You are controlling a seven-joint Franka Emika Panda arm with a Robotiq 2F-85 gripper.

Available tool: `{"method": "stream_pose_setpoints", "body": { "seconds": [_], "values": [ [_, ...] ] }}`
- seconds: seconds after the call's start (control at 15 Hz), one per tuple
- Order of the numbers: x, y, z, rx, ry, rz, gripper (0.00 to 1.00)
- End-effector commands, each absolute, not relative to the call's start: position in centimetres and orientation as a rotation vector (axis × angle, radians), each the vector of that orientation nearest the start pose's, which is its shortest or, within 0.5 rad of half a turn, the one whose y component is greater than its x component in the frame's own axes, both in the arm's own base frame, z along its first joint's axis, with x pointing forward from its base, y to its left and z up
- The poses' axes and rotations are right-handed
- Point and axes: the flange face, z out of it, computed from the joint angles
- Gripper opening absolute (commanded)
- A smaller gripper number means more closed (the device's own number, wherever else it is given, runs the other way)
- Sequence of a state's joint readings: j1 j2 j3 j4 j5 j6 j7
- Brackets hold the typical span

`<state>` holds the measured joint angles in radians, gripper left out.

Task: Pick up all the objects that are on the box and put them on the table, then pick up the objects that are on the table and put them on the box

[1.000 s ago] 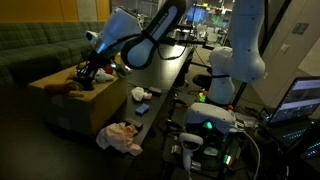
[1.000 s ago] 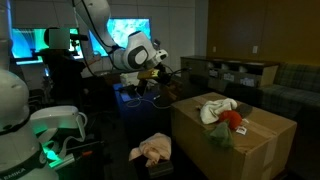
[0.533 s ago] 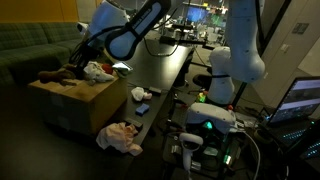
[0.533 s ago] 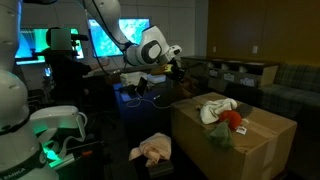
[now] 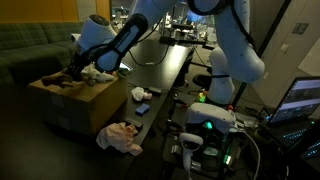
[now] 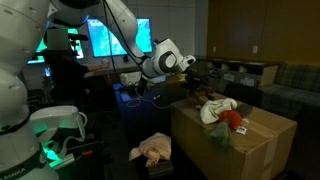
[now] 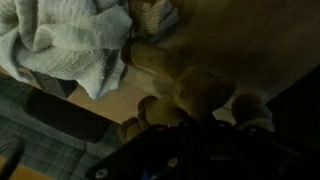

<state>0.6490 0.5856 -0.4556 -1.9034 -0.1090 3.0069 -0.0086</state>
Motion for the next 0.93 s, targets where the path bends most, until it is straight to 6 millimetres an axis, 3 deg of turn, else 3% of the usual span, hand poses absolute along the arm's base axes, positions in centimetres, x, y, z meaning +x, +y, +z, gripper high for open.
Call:
{"method": "stream_pose_setpoints", "body": {
  "seconds": [0.0,0.2,0.27,0.33,0.53,0.87],
  "values": [
    [67.6,16.3,27.2,-3.185,-0.664,-1.017,0.03],
    [67.4,15.4,27.4,-3.216,-0.636,-0.970,0.07],
    [67.2,15.2,27.9,-3.221,-0.630,-0.959,0.39],
    [67.1,15.1,28.2,-3.222,-0.620,-0.956,0.40],
    [66.1,14.6,30.9,-3.199,-0.604,-0.974,0.62],
    [62.3,13.8,38.5,-3.103,-0.585,-1.040,0.99]
  ]
}}
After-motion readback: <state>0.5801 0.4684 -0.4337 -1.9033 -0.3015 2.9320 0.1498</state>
